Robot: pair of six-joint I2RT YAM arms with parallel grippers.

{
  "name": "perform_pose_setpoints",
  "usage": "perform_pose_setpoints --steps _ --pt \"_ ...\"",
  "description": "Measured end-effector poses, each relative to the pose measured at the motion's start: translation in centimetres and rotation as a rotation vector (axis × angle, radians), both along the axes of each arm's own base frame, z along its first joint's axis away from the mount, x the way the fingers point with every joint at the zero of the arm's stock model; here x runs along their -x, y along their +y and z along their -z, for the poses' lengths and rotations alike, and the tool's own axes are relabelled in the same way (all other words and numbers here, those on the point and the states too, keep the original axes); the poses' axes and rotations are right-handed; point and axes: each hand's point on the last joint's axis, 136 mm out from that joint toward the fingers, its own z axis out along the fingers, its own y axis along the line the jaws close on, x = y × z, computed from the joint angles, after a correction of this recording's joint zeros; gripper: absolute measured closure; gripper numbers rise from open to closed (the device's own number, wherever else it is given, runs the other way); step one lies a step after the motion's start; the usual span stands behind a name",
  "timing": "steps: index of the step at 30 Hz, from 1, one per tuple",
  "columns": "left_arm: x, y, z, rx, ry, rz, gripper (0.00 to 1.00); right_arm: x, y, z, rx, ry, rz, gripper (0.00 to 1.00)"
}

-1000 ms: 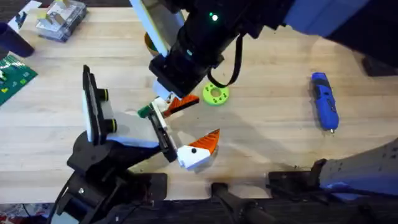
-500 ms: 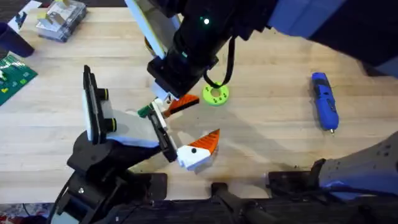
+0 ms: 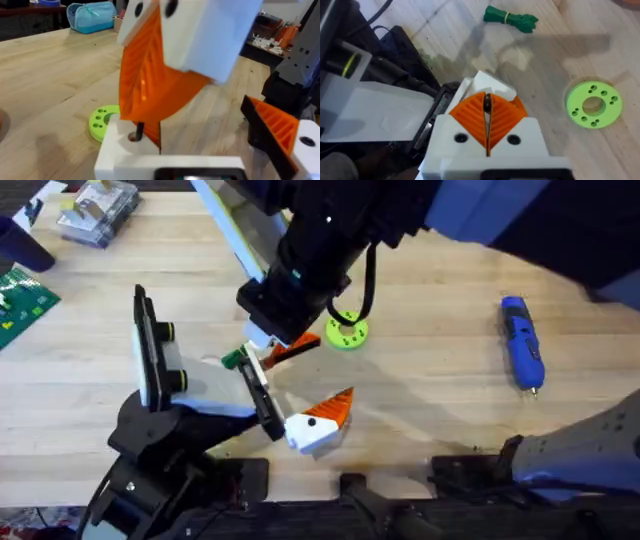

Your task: Pick up the gripper from the table and insert it into the empty holder that is missing its gripper. Then pick up a screw, insert it into the mounting hole, and use the screwdriver to tighten it. Finally, clean up the table by picking up the vegetable and placing it into the bucket.

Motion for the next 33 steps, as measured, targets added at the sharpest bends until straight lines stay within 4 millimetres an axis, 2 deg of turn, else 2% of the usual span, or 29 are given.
perform_pose_setpoints --steps 13,16,28,30,31,33 --pt "0.0 0.0 0.0 0.005 0.012 0.001 0.01 -0.4 0.4 0.4 0.005 -0.012 -0.019 0.995" --pt "0.0 0.0 0.0 0.005 0.011 0.0 0.01 -0.5 0.4 1.4 0.036 -0.004 -0.02 0.995" --pt "0.0 0.0 0.0 0.005 0.01 0.001 0.01 -0.6 0.4 1.4 0.038 -0.006 -0.019 0.989" --pt "0.0 0.0 0.0 0.004 0.01 0.0 0.01 -0.5 0.4 1.4 0.038 -0.005 -0.019 0.903" --pt "0.0 0.0 0.0 0.005 0.01 0.0 0.01 -0.6 0.4 1.4 0.038 -0.006 -0.019 0.814" --pt "0.0 0.0 0.0 0.005 0.012 0.0 0.01 -0.6 0.4 1.4 0.038 -0.01 -0.021 0.531"
